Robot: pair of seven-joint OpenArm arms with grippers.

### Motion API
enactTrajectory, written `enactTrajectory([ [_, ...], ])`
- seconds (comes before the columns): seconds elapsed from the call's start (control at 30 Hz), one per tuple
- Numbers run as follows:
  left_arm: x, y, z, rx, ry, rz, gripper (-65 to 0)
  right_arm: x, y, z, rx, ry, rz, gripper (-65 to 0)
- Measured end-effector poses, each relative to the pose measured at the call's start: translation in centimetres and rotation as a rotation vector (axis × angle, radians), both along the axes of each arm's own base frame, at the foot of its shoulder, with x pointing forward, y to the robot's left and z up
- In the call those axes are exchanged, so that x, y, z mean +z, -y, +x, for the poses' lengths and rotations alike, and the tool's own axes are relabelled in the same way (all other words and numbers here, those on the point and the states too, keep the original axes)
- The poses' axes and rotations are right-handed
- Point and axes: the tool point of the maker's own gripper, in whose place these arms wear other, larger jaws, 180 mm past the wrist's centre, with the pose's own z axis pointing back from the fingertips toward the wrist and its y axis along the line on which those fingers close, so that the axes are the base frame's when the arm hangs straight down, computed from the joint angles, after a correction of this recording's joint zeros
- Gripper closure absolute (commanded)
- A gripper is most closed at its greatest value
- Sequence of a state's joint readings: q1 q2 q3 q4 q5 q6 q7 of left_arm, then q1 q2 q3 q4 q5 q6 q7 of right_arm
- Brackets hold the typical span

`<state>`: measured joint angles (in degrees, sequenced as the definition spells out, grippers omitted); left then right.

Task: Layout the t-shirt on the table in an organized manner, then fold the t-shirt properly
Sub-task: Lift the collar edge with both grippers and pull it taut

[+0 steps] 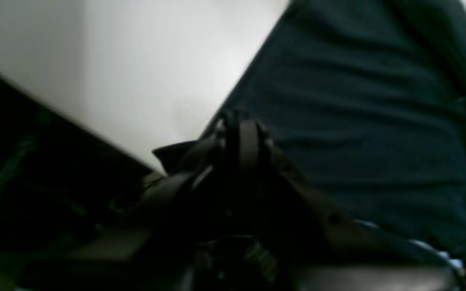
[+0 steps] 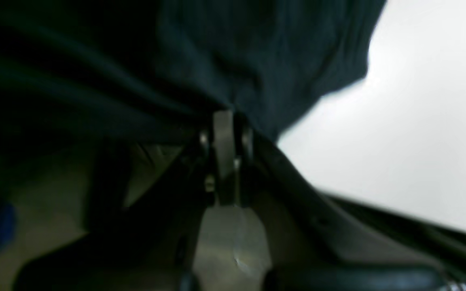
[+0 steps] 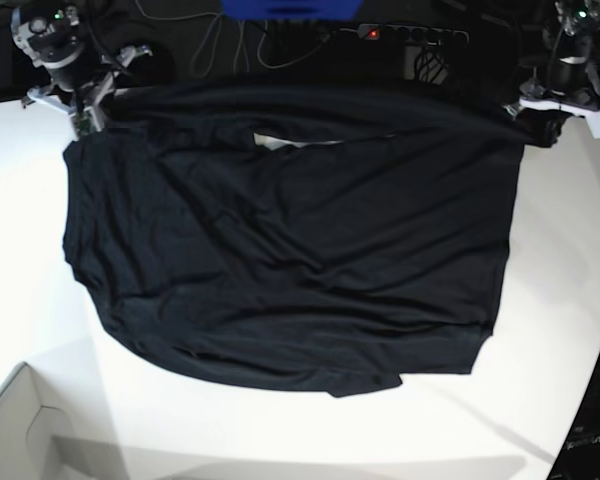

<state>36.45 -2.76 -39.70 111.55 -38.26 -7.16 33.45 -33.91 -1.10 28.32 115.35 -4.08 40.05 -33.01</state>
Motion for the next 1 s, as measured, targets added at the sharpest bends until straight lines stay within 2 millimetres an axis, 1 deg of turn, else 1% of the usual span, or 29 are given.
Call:
enactTrajectory([
  [0.17, 0.1, -0.4, -0.5, 0.002, -0.003, -0.016, -0.1, 1.0, 1.6, 0.7, -0.059, 0.049, 0.011, 0.0],
  [0.27, 0.4, -0.6, -0.4, 0.012, 0.014, -0.023, -0.1, 2.3, 3.2, 1.5, -0.118, 0.111, 0.026, 0.0],
  [0.37, 0.5, -0.5, -0.3, 0.012, 0.019, -0.026, -0.1, 2.7, 3.7, 1.8, -0.138, 0.135, 0.037, 0.0],
  [0.53, 0.4, -0.5, -0.3, 0.01, 0.015, -0.027, -0.1, 3.1, 3.7, 2.5, -0.139, 0.154, 0.037, 0.0],
  [0.7, 0.4, -0.4, -0.2, 0.008, 0.018, -0.03, -0.1, 3.1, 3.6, 2.8, -0.137, 0.156, 0.039, 0.0],
  [0.8, 0.5, -0.4, 0.0, 0.009, 0.021, -0.031, -0.1, 3.6, 3.6, 3.8, -0.137, 0.188, 0.044, 0.0],
  [0.93, 0.7, -0.5, 1.3, 0.016, 0.059, -0.04, -0.1, 4.1, 3.1, 5.1, -0.15, 0.224, 0.064, 0.0],
  [1.0, 0.2, -0.5, 1.2, 0.023, 0.049, -0.051, -0.1, 4.2, 2.6, 5.7, -0.159, 0.24, 0.085, 0.0],
])
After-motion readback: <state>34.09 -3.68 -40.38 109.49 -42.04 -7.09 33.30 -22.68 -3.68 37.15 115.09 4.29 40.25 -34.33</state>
